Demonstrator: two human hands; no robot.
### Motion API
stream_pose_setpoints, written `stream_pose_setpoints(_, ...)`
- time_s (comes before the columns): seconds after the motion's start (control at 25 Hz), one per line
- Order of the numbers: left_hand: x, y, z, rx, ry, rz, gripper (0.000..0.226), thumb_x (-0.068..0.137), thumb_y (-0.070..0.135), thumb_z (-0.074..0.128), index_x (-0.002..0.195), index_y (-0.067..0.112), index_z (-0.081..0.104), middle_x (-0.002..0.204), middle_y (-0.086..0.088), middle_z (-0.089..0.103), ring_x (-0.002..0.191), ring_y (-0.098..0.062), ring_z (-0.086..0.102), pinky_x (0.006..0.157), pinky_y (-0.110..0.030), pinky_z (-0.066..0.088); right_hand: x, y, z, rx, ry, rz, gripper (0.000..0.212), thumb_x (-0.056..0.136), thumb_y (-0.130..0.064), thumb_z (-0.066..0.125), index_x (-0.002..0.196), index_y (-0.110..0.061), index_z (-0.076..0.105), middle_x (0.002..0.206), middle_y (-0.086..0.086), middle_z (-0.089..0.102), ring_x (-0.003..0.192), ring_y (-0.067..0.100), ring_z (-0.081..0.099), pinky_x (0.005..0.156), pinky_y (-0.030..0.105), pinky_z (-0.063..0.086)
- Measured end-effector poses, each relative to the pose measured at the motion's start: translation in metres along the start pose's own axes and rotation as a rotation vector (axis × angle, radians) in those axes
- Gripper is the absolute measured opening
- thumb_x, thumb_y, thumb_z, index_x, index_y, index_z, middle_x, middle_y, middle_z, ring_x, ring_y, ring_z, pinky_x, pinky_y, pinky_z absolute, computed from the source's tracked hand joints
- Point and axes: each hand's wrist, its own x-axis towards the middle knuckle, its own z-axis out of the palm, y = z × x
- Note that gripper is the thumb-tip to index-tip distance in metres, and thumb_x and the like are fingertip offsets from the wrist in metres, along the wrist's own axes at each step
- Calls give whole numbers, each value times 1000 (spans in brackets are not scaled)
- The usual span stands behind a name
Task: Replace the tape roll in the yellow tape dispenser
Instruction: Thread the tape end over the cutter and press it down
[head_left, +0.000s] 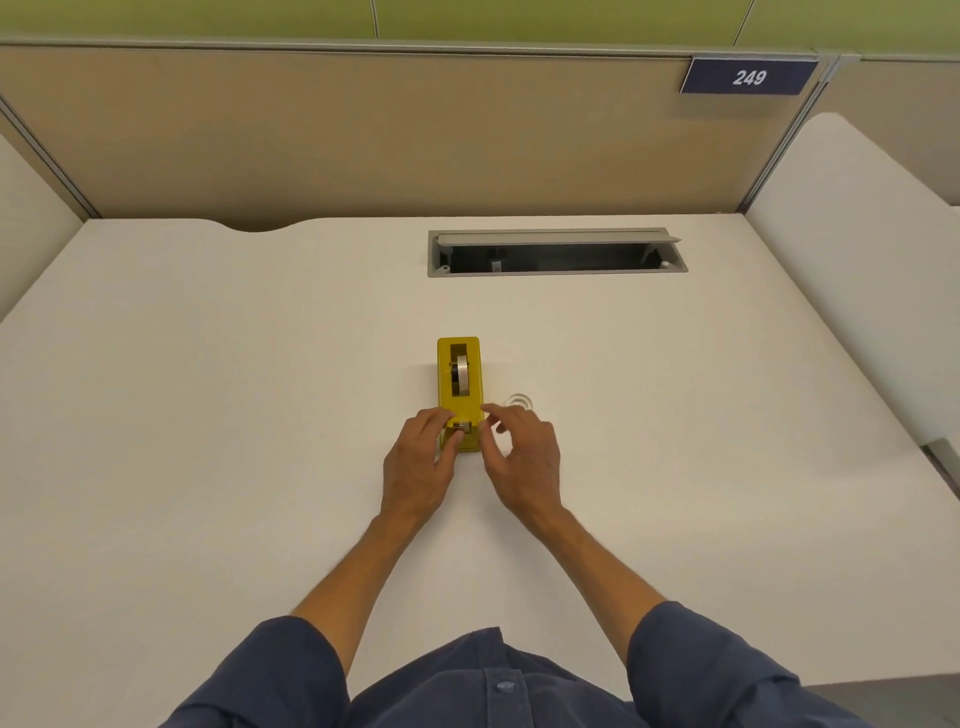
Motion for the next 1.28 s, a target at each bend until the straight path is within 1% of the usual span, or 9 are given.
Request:
stream_pose_setpoints(0.12,0,0,0,-6,26,22,32,90,26,60,118,10,60,117,-9,65,104,-23,62,80,-25,48,23,-2,0,129,-135,232,20,91,-34,60,104,-22,69,96,-8,69,90,10,58,81,31,43)
stream_pose_setpoints(0.2,0,1,0,-9,26,34,31,90,25,60,118,10,60,117,-8,65,105,-22,61,79,-25,49,37,-4,1,259,-253,390,23,91,-38,60,98,-20,73,95,-3,71,92,13,60,79,32,47)
stream_pose_setpoints(0.36,0,1,1,-14,40,29,31,91,25,59,118,11,59,118,-7,64,104,-22,61,80,-26,50,54,-12,10,435,-336,623,33,85,-37,68,79,-5,74,70,9,64,68,18,55,61,28,43)
stream_pose_setpoints(0.44,0,2,2,-19,41,26,31,90,25,60,118,11,60,118,-8,65,104,-22,61,80,-26,49,60,-13,13,446,-335,687,31,82,-34,71,78,-3,74,70,13,65,66,18,54,63,32,48)
stream_pose_setpoints(0.6,0,1,2,-25,44,16,32,90,24,61,118,10,60,118,-10,65,104,-24,62,81,-27,49,64,-11,17,437,-338,732,15,83,-28,72,81,-14,76,88,10,75,81,21,66,76,35,54)
stream_pose_setpoints(0.8,1,1,2,-39,51,20,32,90,25,61,118,10,60,117,-9,65,103,-23,62,79,-28,51,63,-10,16,347,-322,735,32,81,-41,68,67,-14,75,63,0,67,59,12,56,55,26,43)
stream_pose_setpoints(0.92,1,1,2,-45,51,22,32,89,25,61,118,10,60,116,-9,65,102,-23,62,80,-27,51,60,-11,18,334,-341,748,35,79,-44,68,72,-10,76,72,8,72,62,13,59,61,29,46)
stream_pose_setpoints(1.16,1,-1,3,-54,49,8,34,88,24,63,119,10,60,118,-11,65,103,-24,63,82,-27,50,61,-7,14,398,-391,736,19,78,-30,75,74,-12,76,82,13,73,69,13,57,60,23,46)
stream_pose_setpoints(1.28,1,-1,4,-56,51,9,32,89,25,62,119,12,60,117,-8,66,102,-22,63,80,-27,52,64,-7,16,356,-377,756,32,75,-37,76,73,-5,75,65,13,64,60,14,53,56,26,43)
